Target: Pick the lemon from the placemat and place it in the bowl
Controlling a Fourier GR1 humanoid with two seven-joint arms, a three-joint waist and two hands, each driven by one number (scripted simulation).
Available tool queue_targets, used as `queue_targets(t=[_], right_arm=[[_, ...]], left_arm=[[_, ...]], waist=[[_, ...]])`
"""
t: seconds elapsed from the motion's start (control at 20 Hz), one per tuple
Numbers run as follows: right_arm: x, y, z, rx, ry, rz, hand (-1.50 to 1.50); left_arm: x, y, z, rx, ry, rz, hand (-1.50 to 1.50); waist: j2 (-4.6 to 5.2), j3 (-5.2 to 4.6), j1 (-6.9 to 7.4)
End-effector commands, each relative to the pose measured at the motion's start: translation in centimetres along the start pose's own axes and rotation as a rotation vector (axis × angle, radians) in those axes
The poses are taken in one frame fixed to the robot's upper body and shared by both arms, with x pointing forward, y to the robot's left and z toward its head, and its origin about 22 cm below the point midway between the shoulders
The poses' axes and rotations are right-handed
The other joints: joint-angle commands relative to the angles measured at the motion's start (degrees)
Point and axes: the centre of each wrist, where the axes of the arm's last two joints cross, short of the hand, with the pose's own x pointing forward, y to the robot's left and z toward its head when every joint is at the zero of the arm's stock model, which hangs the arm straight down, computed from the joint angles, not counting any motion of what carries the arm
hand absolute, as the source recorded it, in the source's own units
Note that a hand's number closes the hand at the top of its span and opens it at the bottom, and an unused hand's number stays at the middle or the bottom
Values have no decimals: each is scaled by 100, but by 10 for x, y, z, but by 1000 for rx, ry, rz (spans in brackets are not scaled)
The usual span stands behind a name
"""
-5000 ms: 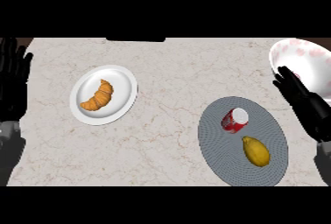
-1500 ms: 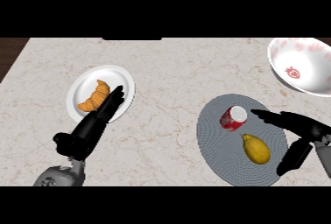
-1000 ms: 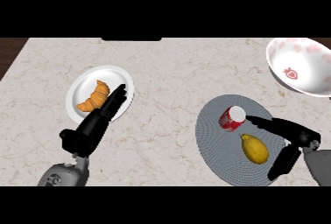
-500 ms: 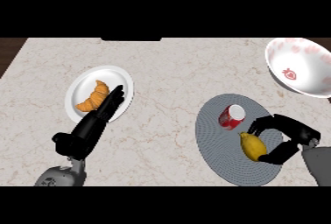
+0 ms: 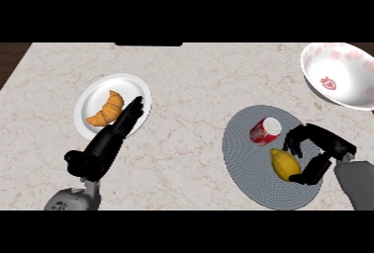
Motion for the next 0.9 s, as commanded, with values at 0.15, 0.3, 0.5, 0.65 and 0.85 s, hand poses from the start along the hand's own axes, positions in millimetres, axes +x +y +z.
queue_targets(t=[0.15,0.3,0.5,0.65,0.85], right_arm=[[67,-28,16,-17,-178,655,150],[60,-42,26,-199,-169,810,150],[47,-48,44,-422,-202,811,150],[74,-70,58,-586,-310,676,150],[92,-85,71,-703,-420,483,150]], left_arm=[[-4,-7,-1,-8,20,4,0],[-2,5,0,6,0,-13,0],[6,15,12,1,-5,4,0],[-8,11,14,19,5,-2,0],[-8,6,4,22,28,5,0]], waist=[[-10,70,39],[36,77,38],[15,74,-25],[7,69,-62],[13,68,-85]])
